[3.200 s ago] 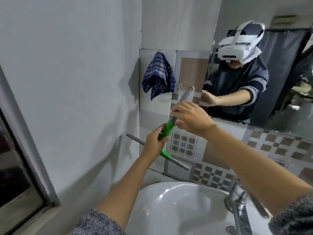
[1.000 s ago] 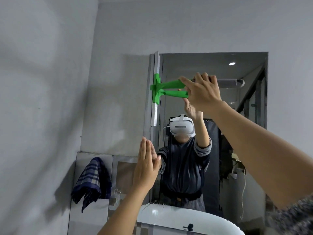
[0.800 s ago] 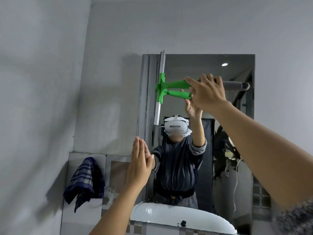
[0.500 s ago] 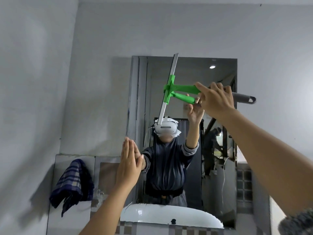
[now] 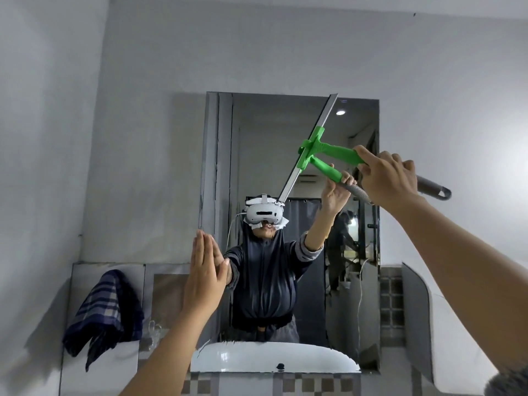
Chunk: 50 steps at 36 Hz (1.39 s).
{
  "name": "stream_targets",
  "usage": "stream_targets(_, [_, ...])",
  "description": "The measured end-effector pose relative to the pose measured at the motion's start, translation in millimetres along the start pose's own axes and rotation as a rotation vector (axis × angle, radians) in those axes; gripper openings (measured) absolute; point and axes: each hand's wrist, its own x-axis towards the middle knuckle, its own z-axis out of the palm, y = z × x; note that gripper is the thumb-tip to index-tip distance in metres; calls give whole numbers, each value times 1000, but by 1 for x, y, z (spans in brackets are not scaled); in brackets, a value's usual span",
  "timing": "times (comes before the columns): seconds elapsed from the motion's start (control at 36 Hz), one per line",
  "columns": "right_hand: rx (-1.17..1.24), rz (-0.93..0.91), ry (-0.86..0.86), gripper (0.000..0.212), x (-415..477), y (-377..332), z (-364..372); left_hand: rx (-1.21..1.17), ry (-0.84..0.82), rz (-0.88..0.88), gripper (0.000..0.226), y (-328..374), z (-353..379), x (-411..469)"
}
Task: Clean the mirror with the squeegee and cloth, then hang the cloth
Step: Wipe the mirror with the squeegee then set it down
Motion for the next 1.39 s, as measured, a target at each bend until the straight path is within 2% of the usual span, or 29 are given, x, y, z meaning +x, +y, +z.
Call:
stream_targets(0.25, [83, 127, -53, 36, -30, 8, 1, -11, -15, 10, 60, 3, -1, 0])
stream_targets(0.44, [186, 277, -86, 30, -60, -11, 12, 81, -51, 40, 78, -10, 1, 2])
stream_targets(0.58, [259, 372, -75, 25, -78, -34, 21, 45, -79, 82, 80, -10, -5, -4])
stream_targets(0.75, [527, 487, -23, 23, -98, -75, 32, -1, -124, 130, 83, -15, -13, -7])
stream_targets(0.89, [686, 606, 30, 25, -110, -115, 40, -20, -162, 174, 88, -22, -20, -6])
stream_targets(1.06, [793, 742, 72, 30, -111, -160, 51, -11, -188, 224, 85, -30, -24, -5])
stream_targets(1.14, [850, 765, 83, 31, -111, -180, 56, 8, -196, 253, 86, -34, -26, -5])
stream_targets(1.39, [824, 701, 35, 43, -121, -228, 64, -13, -243, 282, 85, -46, -30, -6])
